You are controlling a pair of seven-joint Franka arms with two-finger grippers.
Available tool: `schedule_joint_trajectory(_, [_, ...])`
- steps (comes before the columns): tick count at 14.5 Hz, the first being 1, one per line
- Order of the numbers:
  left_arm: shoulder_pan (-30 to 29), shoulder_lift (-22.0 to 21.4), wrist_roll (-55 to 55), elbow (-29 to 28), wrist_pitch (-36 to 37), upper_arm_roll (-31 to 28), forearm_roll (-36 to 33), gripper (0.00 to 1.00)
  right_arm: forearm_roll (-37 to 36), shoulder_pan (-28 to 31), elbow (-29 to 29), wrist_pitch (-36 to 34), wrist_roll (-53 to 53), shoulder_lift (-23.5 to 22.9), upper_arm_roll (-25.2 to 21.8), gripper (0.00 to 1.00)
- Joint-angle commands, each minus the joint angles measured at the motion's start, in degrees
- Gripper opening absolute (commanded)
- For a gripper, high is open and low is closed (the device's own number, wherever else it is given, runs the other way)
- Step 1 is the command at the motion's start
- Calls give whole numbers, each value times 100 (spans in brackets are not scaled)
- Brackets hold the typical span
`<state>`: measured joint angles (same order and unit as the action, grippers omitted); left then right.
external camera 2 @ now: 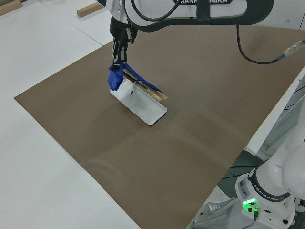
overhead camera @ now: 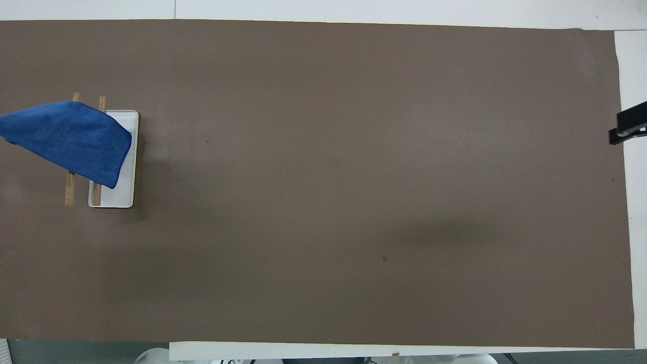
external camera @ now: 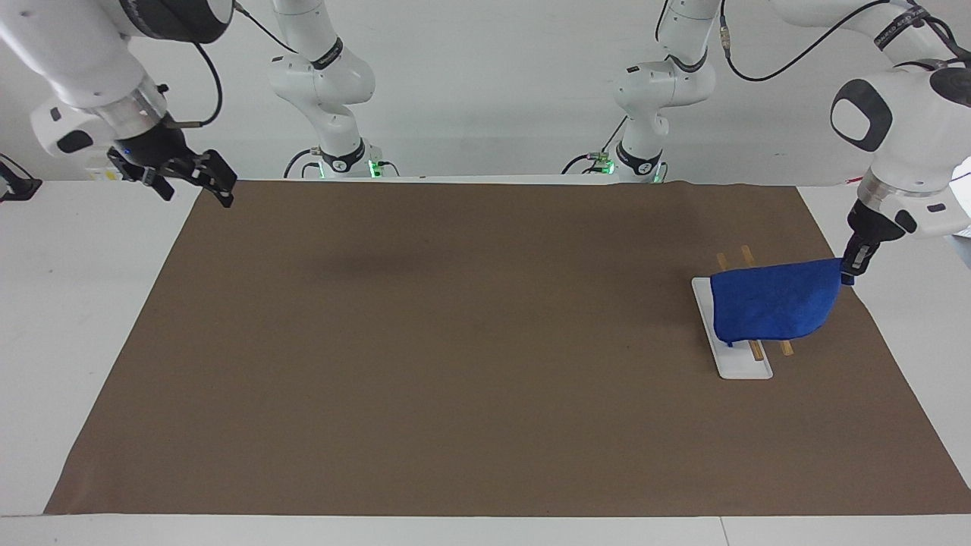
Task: Right arm passes towel to left arm to hang
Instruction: 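Carry the towel with the left gripper and drape it over the rack, then release the towel and withdraw the left gripper from the rack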
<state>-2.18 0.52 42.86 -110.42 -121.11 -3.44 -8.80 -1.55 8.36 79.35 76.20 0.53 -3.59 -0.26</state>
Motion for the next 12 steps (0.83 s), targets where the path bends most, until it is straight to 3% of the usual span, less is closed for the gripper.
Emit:
schedule_joint_trajectory(1, [-19,-377,-15,-734,-440,28,-105,0,-118,123,141,-53,245,24,106,100])
schedule_joint_trajectory(4, [-89,-430,-120,-963,-457,28,-105,0,-109,-123,570,0,316,269,71,100])
schedule_joint_trajectory(6, [-195,-465,-208,-1034,-449,28,-105,0,-100,-237,572,149,517,271,-227,100])
schedule_joint_trajectory(9, [-379,-544,-523,-1147,-378,28,-105,9,-109,-387,564,123,536,288,-325,100])
schedule_joint_trajectory(10, [-423,-579,-638,-1200,-387,36,-105,25,-109,-379,564,158,544,288,-316,100])
schedule_joint_trajectory(11, [-432,-571,-717,-1166,-387,36,-105,68,-109,-370,564,167,553,280,-325,100])
schedule_joint_trajectory(12, [-424,-545,-709,-1131,-413,36,-105,100,-109,-387,572,167,553,280,-325,100])
